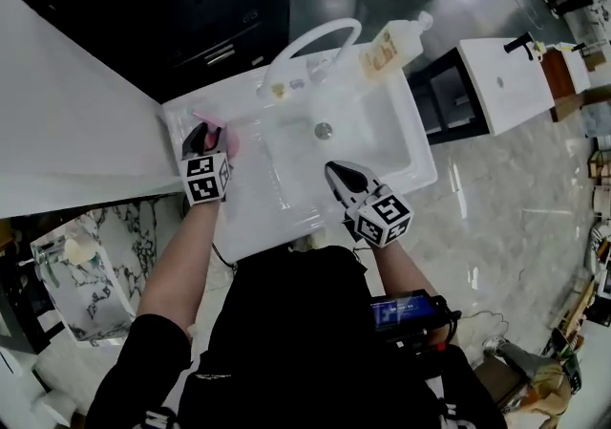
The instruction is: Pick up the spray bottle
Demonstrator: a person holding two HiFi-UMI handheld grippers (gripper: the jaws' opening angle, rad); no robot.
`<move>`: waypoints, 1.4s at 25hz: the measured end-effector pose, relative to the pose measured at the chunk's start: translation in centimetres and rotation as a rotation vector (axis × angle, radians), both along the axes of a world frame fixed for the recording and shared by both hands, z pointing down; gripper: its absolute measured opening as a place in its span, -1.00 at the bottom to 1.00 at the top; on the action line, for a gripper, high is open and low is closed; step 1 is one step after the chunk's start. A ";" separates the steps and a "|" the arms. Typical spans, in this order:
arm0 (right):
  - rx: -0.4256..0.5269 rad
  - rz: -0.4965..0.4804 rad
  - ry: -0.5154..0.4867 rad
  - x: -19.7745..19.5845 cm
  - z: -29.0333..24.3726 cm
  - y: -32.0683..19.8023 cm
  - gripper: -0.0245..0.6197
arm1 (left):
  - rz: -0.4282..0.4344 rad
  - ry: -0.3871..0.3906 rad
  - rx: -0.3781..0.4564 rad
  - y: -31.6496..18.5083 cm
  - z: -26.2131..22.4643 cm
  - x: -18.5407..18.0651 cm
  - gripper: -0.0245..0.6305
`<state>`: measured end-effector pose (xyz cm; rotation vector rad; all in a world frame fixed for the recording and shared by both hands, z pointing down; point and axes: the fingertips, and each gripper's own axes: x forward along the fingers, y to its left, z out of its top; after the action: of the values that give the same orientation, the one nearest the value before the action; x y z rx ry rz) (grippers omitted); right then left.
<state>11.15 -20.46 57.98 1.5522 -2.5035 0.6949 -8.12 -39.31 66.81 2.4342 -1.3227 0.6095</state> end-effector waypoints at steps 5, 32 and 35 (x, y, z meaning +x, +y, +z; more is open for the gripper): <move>-0.002 -0.001 0.005 -0.3 -0.6 0.3 -0.84 | -0.004 0.002 -0.002 0.9 -1.2 -0.3 -0.47; 0.075 -0.132 -0.068 0.0 -2.4 3.1 -0.84 | -0.047 0.046 0.108 9.9 -8.2 -0.9 -0.48; 0.077 -0.154 -0.089 0.0 -2.5 3.8 -0.84 | -0.067 0.048 0.121 11.4 -8.9 -1.0 -0.48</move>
<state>11.18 -16.67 55.50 1.3604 -2.7096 0.6670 -9.12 -27.93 57.88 2.4709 -1.4547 0.4628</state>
